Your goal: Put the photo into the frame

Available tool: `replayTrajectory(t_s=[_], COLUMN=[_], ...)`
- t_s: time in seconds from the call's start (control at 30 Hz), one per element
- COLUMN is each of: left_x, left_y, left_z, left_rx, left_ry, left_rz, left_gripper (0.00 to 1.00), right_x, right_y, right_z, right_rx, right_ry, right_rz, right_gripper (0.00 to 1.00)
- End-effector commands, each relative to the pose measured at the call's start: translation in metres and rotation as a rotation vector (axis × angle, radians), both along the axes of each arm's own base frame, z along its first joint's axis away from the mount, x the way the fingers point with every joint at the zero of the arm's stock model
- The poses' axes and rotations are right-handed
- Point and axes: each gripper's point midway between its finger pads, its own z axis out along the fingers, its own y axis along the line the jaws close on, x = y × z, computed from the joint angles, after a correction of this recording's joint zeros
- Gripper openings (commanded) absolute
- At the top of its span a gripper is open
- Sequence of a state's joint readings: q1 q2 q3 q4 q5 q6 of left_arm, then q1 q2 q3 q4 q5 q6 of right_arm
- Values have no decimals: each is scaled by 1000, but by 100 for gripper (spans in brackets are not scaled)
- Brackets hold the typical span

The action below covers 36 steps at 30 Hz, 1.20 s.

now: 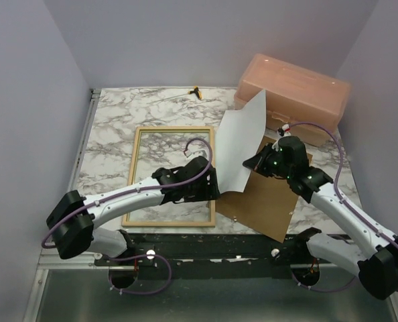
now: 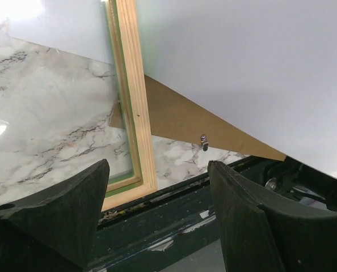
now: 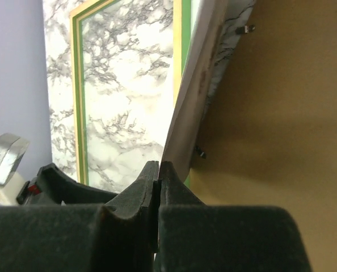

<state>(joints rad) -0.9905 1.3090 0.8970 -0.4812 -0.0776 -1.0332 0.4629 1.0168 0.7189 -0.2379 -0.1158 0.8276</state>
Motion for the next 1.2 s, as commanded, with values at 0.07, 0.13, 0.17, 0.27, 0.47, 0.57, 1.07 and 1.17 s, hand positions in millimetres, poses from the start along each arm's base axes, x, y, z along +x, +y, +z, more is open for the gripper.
replayTrajectory(t_s=[0.07,0.13,0.17,0.27,0.47,0.57,1.07,1.17], left_x=[8,11,12,14,16,17,10,9], left_y=[-17,-17,-18,-21,-29,-35,-69,-85], left_z=[-13,-21,-23,-32,-49,-53,-56,-52], left_rx=[94,146,161,181,210,208,186,143], left_ry=[48,69,76,88,117,118,115,114], left_rz=[-29,-26,-25,-27,-42,-54,-134,-171], left_gripper=[70,67,67,66,60,52,43,43], right_x=[-5,-5,-6,-9,-15,-18,-24,-24], right_y=[-40,-50,-56,-70,-82,-85,-97,-94], right_z=[35,47,54,71,103,116,145,142], right_rx=[-168,-202,-221,-254,-259,-262,-284,-279], right_ry=[-41,-57,-64,-93,-145,-162,-207,-198], right_rz=[-95,-127,-147,-193,-229,-238,-266,-253], right_gripper=[0,0,0,0,0,0,0,0])
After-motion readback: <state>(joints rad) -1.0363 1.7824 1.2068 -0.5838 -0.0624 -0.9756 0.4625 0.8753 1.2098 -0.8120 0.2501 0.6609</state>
